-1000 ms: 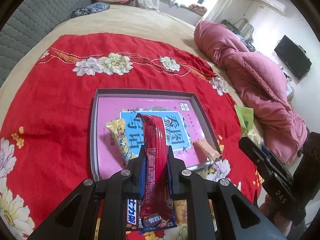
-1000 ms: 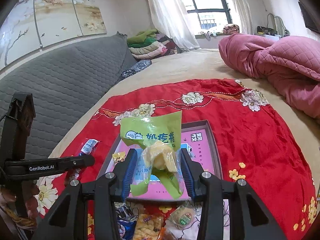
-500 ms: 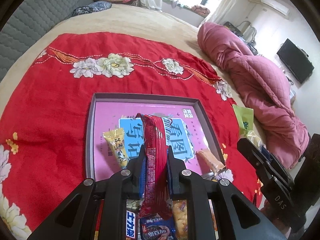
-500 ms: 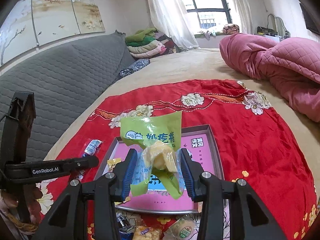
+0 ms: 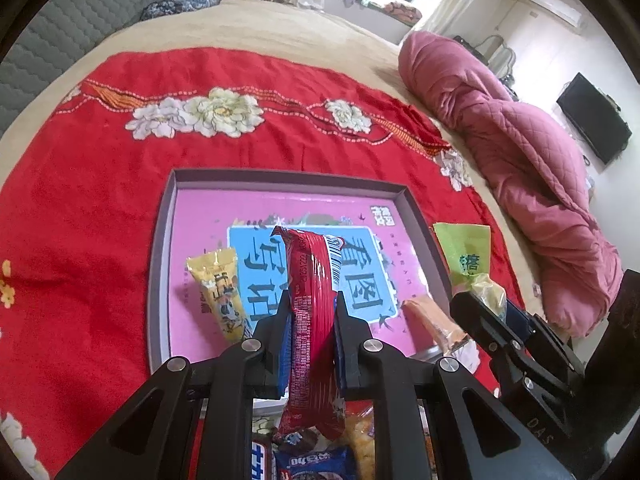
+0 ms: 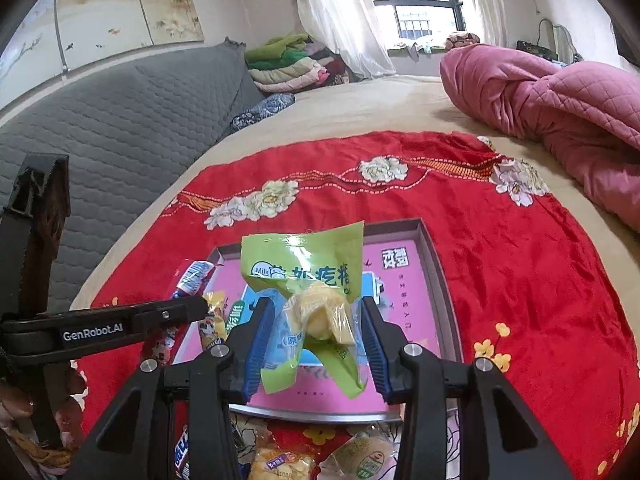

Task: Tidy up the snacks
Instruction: 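Lower the red bar with the left tool into the tray while the right tool lowers the green bag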

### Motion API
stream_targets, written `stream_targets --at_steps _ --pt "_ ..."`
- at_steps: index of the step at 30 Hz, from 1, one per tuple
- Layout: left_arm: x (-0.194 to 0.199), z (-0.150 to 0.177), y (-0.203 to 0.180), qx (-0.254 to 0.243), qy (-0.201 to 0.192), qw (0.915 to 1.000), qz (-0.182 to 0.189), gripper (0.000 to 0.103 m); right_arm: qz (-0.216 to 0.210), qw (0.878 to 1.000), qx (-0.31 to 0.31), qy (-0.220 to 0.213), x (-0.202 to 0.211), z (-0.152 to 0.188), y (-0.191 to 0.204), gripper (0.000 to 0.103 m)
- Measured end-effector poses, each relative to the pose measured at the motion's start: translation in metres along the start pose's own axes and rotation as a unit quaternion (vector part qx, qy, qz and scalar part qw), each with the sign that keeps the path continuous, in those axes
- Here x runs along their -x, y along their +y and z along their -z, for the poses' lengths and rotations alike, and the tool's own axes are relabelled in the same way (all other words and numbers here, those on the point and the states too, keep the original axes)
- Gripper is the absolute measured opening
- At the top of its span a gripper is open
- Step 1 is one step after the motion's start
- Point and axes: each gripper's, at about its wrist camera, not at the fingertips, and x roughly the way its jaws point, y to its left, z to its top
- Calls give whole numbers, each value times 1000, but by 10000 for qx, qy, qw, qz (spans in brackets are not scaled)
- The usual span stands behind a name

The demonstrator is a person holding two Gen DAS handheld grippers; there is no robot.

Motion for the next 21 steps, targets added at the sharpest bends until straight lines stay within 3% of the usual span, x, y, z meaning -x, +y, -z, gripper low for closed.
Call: stream_targets --at_steps 21 --pt "-42 11 6 42 328 9994 22 17 179 9986 -20 489 -35 18 -4 43"
